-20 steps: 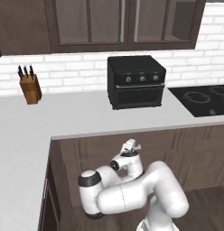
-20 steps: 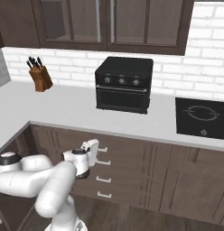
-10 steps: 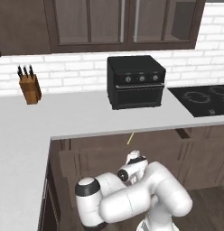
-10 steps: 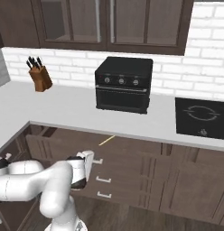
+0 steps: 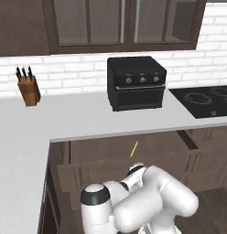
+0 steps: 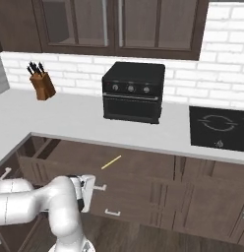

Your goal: Take a straw from the drawer in front and place it inside the glass cup on the dining counter.

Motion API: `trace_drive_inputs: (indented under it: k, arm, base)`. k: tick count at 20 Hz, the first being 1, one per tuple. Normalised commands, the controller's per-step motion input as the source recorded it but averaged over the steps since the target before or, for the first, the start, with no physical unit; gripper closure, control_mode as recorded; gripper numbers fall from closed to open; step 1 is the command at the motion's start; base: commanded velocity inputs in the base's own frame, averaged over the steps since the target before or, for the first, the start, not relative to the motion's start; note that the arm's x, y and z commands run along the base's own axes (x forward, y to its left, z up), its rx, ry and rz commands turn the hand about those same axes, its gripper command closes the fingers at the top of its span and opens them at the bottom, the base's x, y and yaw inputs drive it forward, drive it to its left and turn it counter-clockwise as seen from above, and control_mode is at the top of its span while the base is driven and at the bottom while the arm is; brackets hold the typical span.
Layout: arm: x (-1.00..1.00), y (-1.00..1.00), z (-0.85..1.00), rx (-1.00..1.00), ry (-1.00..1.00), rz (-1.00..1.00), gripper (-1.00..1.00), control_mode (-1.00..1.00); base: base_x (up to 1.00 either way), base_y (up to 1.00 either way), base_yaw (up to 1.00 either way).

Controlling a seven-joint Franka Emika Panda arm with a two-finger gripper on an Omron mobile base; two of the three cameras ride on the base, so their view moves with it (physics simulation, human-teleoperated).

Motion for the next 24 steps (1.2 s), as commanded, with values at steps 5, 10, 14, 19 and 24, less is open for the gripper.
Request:
trace_drive_inputs:
  k: [5,10,14,19,24]
  arm:
    - [-1.00,1.00,-0.57,0.00,0.15,0.11,1.00,-1.00]
    - [-1.00,1.00,-0.42,-0.01,0.17,0.13,1.00,-1.00]
    - [-0.46,0.73,0.70,0.18,-0.19,0.05,1.00,-1.00]
    - [0.00,0.44,0.98,0.37,-0.37,0.00,-1.00,-1.00]
    - [0.00,-0.05,1.00,0.32,-0.03,0.00,-1.00,-1.00]
  base:
    - [0.00,0.00,0.00]
    - [0.00,0.00,0.00]
    - [0.00,0.00,0.00]
    - [0.00,0.00,0.00]
    - [0.00,0.00,0.00]
